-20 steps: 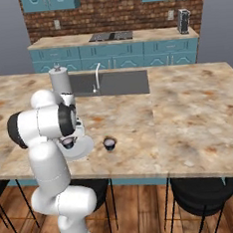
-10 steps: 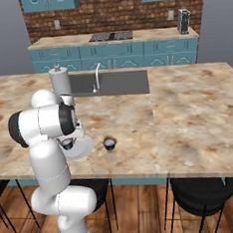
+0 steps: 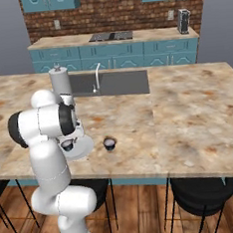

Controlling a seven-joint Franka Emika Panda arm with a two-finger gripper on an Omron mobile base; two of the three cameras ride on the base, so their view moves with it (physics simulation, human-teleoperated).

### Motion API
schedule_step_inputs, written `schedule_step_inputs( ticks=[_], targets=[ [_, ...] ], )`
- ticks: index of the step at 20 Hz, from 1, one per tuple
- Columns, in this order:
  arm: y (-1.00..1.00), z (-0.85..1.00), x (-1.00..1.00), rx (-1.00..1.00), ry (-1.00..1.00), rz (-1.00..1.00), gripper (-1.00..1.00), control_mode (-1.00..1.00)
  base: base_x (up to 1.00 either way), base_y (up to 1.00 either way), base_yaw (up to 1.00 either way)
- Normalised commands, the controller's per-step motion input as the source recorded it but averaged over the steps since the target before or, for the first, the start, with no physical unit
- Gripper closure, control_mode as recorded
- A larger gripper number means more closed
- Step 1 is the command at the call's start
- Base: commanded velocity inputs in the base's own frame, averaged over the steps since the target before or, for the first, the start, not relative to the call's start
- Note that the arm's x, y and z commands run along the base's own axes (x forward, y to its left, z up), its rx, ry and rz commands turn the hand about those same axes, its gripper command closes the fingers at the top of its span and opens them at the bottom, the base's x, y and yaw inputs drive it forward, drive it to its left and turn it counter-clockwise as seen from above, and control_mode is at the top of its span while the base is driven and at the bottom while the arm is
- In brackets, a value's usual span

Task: Place two yogurt containers on each plate.

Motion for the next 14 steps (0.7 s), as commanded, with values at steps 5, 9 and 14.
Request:
schedule_step_inputs(
  ticks=[5,9,14],
  targets=[
    [-0.19,0.55,0.00,-0.07,0.03,-0.04,-1.00,-1.00,0.00,0.00,0.00],
    [-0.41,0.19,0.22,-0.05,0.08,-0.09,-1.00,-1.00,0.00,0.00,0.00],
    [-0.83,0.80,0.00,-0.08,0.06,-0.09,-1.00,-1.00,0.00,0.00,0.00]
  ],
)
